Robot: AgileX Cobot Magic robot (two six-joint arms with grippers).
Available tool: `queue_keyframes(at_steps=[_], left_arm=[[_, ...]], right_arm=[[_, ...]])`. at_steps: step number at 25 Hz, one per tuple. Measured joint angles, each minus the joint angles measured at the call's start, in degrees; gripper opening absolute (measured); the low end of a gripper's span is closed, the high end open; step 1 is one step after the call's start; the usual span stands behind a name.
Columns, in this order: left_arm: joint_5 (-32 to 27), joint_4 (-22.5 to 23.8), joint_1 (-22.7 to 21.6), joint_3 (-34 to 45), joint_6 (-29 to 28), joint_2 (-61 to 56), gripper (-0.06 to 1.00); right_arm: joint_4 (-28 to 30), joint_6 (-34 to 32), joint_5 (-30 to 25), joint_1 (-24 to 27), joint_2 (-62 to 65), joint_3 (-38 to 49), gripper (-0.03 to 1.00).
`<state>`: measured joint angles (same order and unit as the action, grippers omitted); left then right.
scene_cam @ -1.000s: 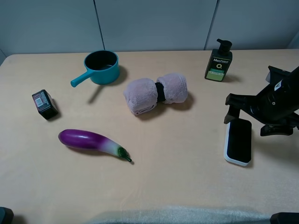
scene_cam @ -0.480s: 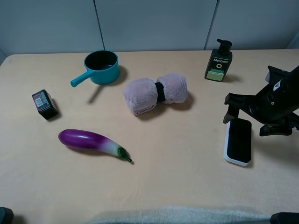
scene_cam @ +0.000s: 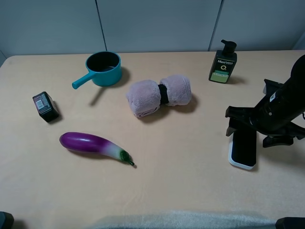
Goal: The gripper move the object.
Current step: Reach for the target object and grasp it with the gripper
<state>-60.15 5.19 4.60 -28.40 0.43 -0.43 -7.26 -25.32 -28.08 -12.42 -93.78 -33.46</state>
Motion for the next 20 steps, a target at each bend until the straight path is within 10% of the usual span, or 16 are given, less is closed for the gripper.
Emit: queue_keyframes(at_steps=[20], left_arm=[[0.0,0.0,0.0,0.0,0.0,0.0,0.79]], right_arm=[[0.53,0.89,1.07,0.0,-3.93,0.0,0.65]])
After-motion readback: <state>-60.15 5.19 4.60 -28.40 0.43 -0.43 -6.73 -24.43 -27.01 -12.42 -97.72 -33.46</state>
